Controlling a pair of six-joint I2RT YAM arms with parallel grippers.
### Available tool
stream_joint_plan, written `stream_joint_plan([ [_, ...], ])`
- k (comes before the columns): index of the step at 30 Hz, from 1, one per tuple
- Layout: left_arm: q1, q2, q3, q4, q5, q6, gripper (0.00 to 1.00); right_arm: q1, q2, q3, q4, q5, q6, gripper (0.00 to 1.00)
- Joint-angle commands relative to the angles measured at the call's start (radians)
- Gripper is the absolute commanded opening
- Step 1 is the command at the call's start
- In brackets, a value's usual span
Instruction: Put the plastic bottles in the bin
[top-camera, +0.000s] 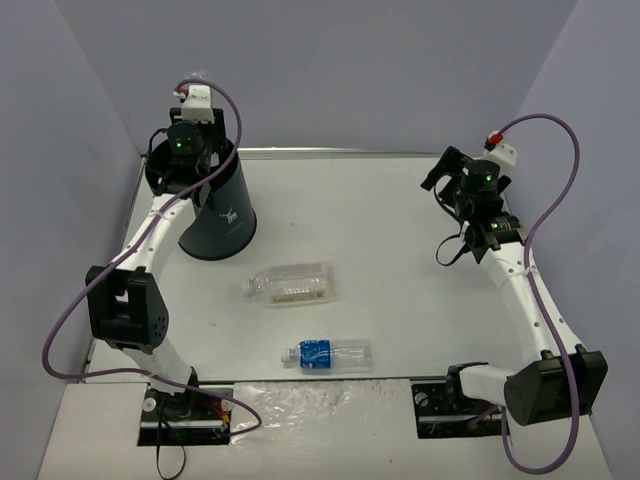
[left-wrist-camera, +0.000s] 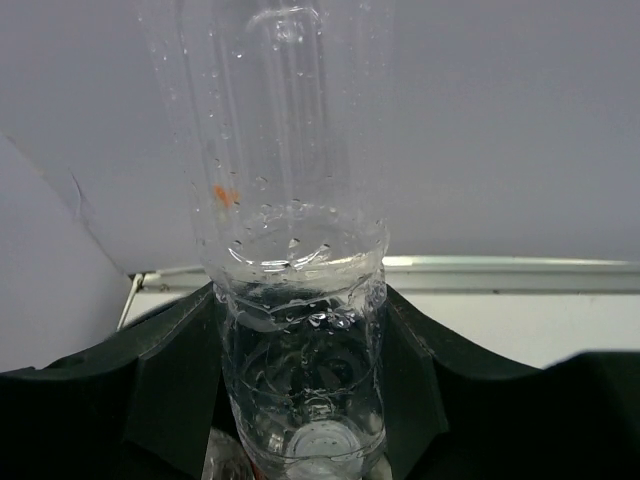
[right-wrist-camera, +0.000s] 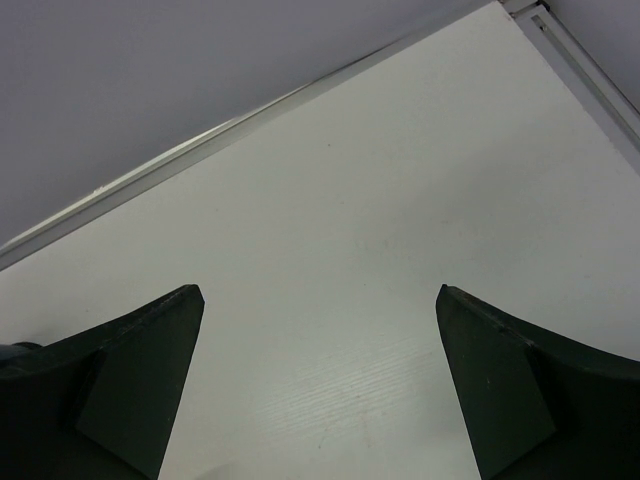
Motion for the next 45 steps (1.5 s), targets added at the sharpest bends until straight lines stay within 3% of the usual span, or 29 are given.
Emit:
stream_joint_plan([
  [1, 0.001, -0.117, -0.082, 0.153, -0.006, 0.024, 0.23, -0.040, 0.033, -0.003, 0.063, -0.085, 0.008, 1.00],
  [9, 0.001, -0.240, -0.271, 0.183, -0.023, 0.005, 0.27, -0.065, 0.044, -0.028, 0.099, -0.152, 0.017, 1.00],
  [15, 0.001, -0.301, -0.311, 0.157, -0.014, 0.005, 0.54, -0.075, 0.039, -0.037, 0.107, -0.179, 0.021, 1.00],
  [18, -0.001, -0.327, -0.330, 0.147, -0.036, -0.034, 0.60, -0.078, 0.036, -0.048, 0.108, -0.185, 0.026, 1.00],
  [22, 0.001, -0.390, -0.375, 0.144, -0.053, -0.030, 0.82, -0.081, 0.035, -0.051, 0.108, -0.234, 0.008, 1.00],
  [27, 0.001, -0.473, -0.400, 0.114, -0.061, -0.021, 0.96, -0.079, 0.023, -0.067, 0.108, -0.299, -0.020, 1.00],
  [29, 0.001, -0.487, -0.394, 0.083, -0.064, -0.031, 0.97, -0.079, 0.016, -0.076, 0.109, -0.337, -0.050, 1.00],
  [34, 0.000, -0.545, -0.300, -0.133, -0.119, -0.208, 0.97, -0.073, -0.023, -0.131, 0.112, -0.599, -0.227, 1.00],
  [37, 0.001, -0.547, -0.151, -0.540, -0.116, -0.439, 0.97, -0.018, -0.080, -0.192, 0.113, -0.684, -0.315, 1.00],
  [40, -0.001, -0.554, -0.102, -0.845, -0.005, -0.557, 0.97, 0.042, -0.141, -0.252, 0.113, -0.596, -0.321, 1.00],
  [45, -0.032, -0.674, -0.260, -0.895, 0.183, -0.665, 0.97, 0.063, -0.194, -0.311, 0.113, -0.505, -0.244, 1.00],
])
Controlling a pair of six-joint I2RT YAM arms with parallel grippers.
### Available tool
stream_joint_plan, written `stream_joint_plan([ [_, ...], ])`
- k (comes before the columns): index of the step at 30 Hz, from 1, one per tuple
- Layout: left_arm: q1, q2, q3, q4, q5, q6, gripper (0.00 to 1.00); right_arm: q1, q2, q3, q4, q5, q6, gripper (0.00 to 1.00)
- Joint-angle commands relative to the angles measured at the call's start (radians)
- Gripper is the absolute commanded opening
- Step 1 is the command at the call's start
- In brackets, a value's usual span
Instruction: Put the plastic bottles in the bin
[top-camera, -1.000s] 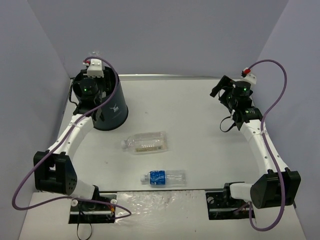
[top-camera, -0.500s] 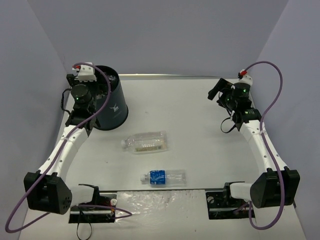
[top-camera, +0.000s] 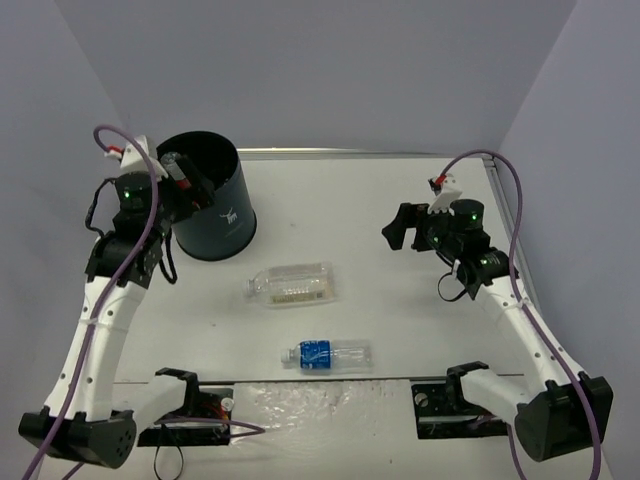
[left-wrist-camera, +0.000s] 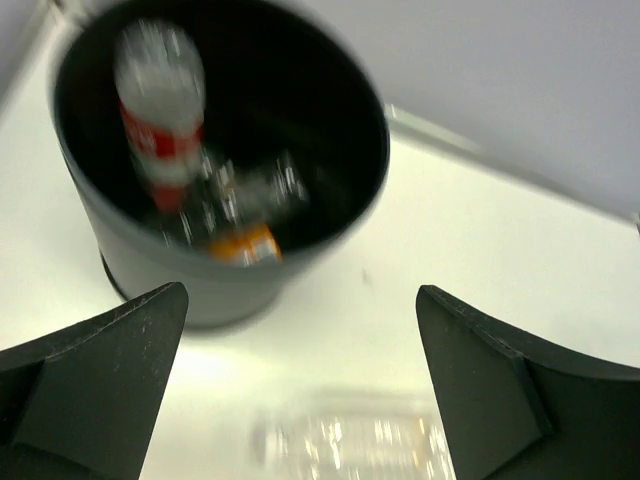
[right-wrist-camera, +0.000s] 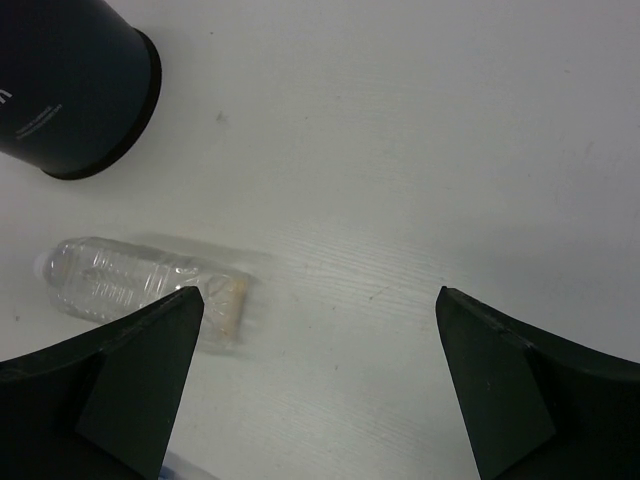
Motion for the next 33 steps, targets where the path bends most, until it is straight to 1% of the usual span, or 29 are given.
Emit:
stream_joint_plan([
  [1, -0.047, -0.114, -0.112, -0.202, 0.157, -0.191, 0.97, 0.000, -0.064, -0.033, 0.062, 0.070, 0.041, 1.00],
  [3, -0.118, -0.172, -0.156, -0.220, 0.127, -0.214, 0.97, -0.001, -0.092, -0.052, 0.063, 0.078, 0.069, 1.00],
  [6, -0.228, -0.218, -0.213, -0.243, 0.066, -0.247, 0.97, -0.001, -0.140, -0.072, 0.060, 0.100, 0.157, 1.00],
  [9, -0.342, -0.226, -0.238, -0.289, 0.033, -0.323, 0.97, -0.002, -0.193, -0.113, 0.060, 0.128, 0.211, 1.00],
  [12, -0.418, -0.204, -0.281, -0.378, -0.105, -0.558, 0.97, -0.001, -0.231, -0.148, 0.061, 0.180, 0.244, 1.00],
  [13, -0.438, -0.197, -0.302, -0.390, -0.132, -0.596, 0.97, -0.001, -0.238, -0.158, 0.060, 0.186, 0.246, 1.00],
  [14, -0.442, -0.193, -0.327, -0.396, -0.151, -0.636, 0.97, -0.001, -0.244, -0.159, 0.060, 0.191, 0.247, 1.00],
  [16, -0.465, -0.179, -0.384, -0.393, -0.186, -0.820, 0.97, -0.002, -0.253, -0.167, 0.059, 0.199, 0.247, 1.00],
  [18, -0.477, -0.175, -0.446, -0.416, -0.254, -1.088, 0.97, -0.003, -0.259, -0.168, 0.055, 0.188, 0.238, 1.00],
  [19, -0.479, -0.185, -0.468, -0.441, -0.294, -1.184, 0.97, -0.003, -0.261, -0.167, 0.051, 0.182, 0.234, 1.00],
  [22, -0.479, -0.228, -0.561, -0.418, -0.403, -1.385, 0.97, -0.003, -0.263, -0.168, 0.050, 0.174, 0.228, 1.00],
  [25, -0.481, -0.220, -0.599, -0.374, -0.440, -1.539, 0.97, -0.003, -0.242, -0.161, 0.048, 0.174, 0.214, 1.00],
  [28, -0.479, -0.144, -0.580, -0.397, -0.444, -1.638, 0.97, -0.003, -0.208, -0.158, 0.047, 0.171, 0.212, 1.00],
  [29, -0.479, -0.137, -0.574, -0.394, -0.439, -1.654, 0.97, -0.003, -0.200, -0.158, 0.049, 0.174, 0.212, 1.00],
  [33, -0.480, 0.011, -0.538, -0.350, -0.414, -1.723, 0.97, -0.003, -0.163, -0.156, 0.049, 0.186, 0.211, 1.00],
])
